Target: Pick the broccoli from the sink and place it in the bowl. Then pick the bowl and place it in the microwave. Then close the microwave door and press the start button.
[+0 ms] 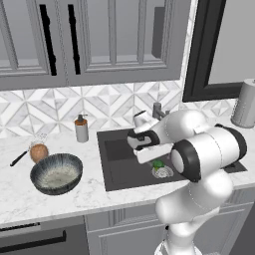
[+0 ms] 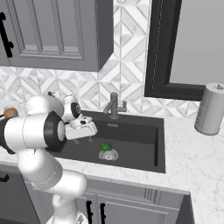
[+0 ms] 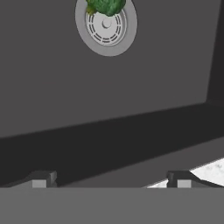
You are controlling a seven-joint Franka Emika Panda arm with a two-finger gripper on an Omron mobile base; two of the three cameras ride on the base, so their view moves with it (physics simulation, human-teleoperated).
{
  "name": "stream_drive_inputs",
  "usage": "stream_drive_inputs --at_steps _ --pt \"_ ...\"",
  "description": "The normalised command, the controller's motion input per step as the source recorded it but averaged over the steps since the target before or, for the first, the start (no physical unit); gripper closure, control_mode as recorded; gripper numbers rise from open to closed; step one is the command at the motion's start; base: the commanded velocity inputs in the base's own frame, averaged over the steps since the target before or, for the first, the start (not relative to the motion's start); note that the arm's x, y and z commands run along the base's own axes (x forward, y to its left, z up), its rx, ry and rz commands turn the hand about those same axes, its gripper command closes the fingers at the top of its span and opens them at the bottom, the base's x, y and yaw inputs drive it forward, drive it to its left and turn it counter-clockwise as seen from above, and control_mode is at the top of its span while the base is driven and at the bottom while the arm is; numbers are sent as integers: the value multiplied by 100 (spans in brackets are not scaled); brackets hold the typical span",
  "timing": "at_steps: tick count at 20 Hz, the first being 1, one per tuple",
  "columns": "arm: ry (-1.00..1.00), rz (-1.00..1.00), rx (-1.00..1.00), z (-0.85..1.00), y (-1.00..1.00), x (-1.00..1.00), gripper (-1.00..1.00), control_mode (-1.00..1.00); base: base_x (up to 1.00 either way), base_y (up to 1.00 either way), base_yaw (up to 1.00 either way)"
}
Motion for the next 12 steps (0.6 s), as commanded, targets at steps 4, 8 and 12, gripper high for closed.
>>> stream_drive_inputs --at_steps 4,8,12 --pt "-3 0 -2 -20 -2 7 -100 -100 0 0 0" --pt "-9 0 -5 -15 -9 7 -100 -100 0 0 0" --pt "-10 0 -5 -17 -13 14 -100 -100 0 0 0"
